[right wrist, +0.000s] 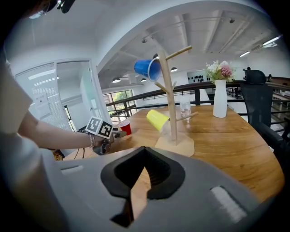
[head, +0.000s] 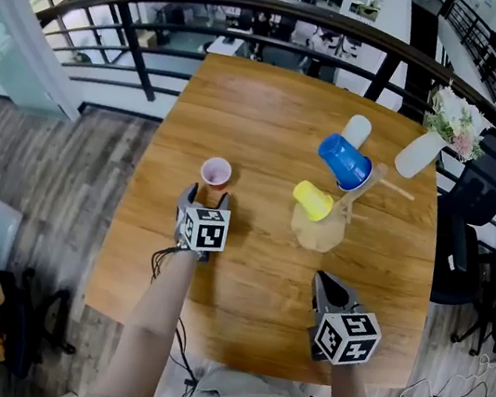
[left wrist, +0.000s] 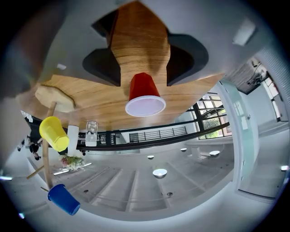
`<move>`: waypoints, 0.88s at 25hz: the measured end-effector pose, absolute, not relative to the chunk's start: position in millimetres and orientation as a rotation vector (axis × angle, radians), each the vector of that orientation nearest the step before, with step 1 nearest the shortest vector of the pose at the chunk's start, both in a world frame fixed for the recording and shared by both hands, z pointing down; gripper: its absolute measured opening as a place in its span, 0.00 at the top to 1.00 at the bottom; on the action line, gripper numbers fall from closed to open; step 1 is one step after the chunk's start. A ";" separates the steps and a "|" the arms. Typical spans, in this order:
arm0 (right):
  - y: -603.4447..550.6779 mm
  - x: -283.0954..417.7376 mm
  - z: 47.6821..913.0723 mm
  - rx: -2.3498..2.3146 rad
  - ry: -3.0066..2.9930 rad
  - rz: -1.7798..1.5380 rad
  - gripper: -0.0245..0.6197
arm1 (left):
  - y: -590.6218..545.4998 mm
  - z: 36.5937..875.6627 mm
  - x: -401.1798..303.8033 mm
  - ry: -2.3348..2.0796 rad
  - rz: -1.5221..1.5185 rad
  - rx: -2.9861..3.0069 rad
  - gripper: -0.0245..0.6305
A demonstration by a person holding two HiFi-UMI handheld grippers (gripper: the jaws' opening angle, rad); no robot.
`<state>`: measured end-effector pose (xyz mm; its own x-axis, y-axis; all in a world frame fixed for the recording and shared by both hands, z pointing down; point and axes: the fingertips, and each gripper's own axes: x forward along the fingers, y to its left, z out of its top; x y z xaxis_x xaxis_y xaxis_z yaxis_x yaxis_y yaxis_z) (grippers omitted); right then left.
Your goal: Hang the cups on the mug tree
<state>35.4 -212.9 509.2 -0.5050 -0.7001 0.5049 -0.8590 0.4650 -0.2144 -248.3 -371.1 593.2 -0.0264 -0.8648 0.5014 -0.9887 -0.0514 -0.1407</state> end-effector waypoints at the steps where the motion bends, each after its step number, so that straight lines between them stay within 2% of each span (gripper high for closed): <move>1: -212.1 36.6 511.6 1.322 -2.362 0.647 0.96 | -375.4 597.9 -249.0 -1.953 0.691 1.982 0.45; 12: -205.0 52.7 532.3 1.374 -2.269 0.707 0.96 | -413.0 612.9 -243.9 -1.882 0.612 1.986 0.43; 13: -204.3 54.2 533.3 1.378 -2.263 0.709 0.96 | -414.8 612.8 -245.1 -1.893 0.610 1.976 0.44; 15: -202.3 56.4 535.2 1.386 -2.254 0.713 0.96 | -415.9 612.8 -249.9 -1.925 0.605 1.943 0.52; 22: -197.4 59.1 534.0 1.412 -2.239 0.704 0.96 | -411.6 602.6 -249.6 -1.943 0.560 1.961 0.53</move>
<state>59.1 -197.4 534.0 -0.4099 -0.7085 0.5745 -0.9098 0.3628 -0.2017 -249.6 -411.6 602.6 -0.0038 -0.8717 0.4901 -0.9988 -0.0209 -0.0449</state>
